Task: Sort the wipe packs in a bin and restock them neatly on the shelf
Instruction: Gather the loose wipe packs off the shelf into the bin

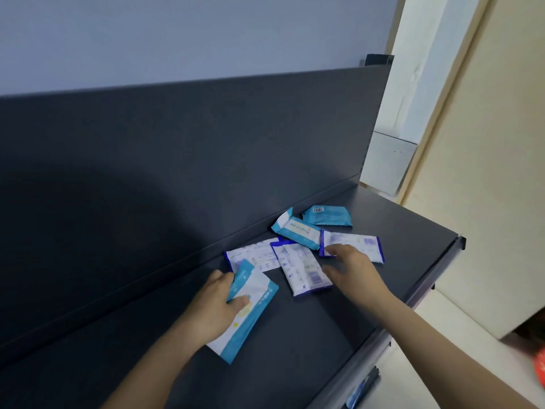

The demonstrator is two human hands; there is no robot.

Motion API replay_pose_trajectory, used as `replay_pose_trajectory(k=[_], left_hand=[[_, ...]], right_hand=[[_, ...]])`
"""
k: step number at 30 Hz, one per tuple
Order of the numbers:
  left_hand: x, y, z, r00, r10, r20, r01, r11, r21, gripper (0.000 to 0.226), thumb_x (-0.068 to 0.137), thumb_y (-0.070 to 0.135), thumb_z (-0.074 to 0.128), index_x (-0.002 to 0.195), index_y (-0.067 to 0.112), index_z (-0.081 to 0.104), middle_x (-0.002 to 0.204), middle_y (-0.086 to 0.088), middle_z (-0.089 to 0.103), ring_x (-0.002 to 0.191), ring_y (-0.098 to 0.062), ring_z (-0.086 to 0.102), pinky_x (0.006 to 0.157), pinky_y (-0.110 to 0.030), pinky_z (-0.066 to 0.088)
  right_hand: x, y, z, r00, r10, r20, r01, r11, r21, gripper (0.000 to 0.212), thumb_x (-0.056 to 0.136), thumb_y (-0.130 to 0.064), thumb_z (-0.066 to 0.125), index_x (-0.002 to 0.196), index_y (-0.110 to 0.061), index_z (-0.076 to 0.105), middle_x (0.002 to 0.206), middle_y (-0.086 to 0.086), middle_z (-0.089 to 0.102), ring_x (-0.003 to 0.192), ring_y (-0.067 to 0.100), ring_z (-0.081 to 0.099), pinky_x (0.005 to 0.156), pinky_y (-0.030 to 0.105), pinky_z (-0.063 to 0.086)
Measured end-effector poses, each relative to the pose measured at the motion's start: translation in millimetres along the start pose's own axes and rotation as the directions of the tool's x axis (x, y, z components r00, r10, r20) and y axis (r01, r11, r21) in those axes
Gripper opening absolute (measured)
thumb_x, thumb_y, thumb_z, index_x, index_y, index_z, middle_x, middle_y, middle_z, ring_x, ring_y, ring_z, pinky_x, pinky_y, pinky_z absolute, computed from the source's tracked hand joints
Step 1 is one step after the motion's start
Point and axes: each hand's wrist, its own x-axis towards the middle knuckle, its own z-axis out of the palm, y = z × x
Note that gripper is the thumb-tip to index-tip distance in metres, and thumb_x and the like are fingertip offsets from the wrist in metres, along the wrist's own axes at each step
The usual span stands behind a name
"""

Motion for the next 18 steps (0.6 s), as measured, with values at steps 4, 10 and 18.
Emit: replay_pose_trajectory(k=[4,10,18], left_hand=[[30,31,10,0.996,-0.079,0.04,0.083,0.989,-0.121,0.031,0.093,0.029,0.058,0.121,0.019,0.052,0.115,0.002,0.047,0.103,-0.012,0.053,0.087,-0.027,0.045],[79,85,52,0.971,-0.235,0.051,0.238,0.968,-0.077,0.035,0.095,0.037,0.051,0.126,0.022,0.046,0.126,0.006,0.042,0.113,-0.012,0.042,0.095,-0.026,0.037],[105,110,78,0.906,-0.423,-0.028,0.424,0.902,0.08,0.052,0.082,0.052,0.064,0.124,0.027,0.047,0.145,-0.004,0.029,0.127,-0.02,0.035,0.105,-0.03,0.034]], right_hand=[[44,40,-21,0.998,-0.066,0.013,0.066,0.997,-0.051,0.044,0.088,-0.021,0.061,0.13,-0.014,0.052,0.131,0.006,0.053,0.12,0.023,0.049,0.095,0.027,0.038],[104,96,-37,0.953,-0.075,0.295,0.129,0.977,-0.167,0.073,0.087,-0.034,0.063,0.147,-0.013,0.026,0.149,0.008,0.033,0.136,0.025,0.032,0.11,0.031,0.029],[139,113,-35,0.868,-0.218,0.446,0.266,0.963,-0.047,0.071,0.07,-0.037,0.079,0.131,-0.017,0.049,0.118,0.001,0.046,0.118,0.021,0.044,0.095,0.029,0.04]])
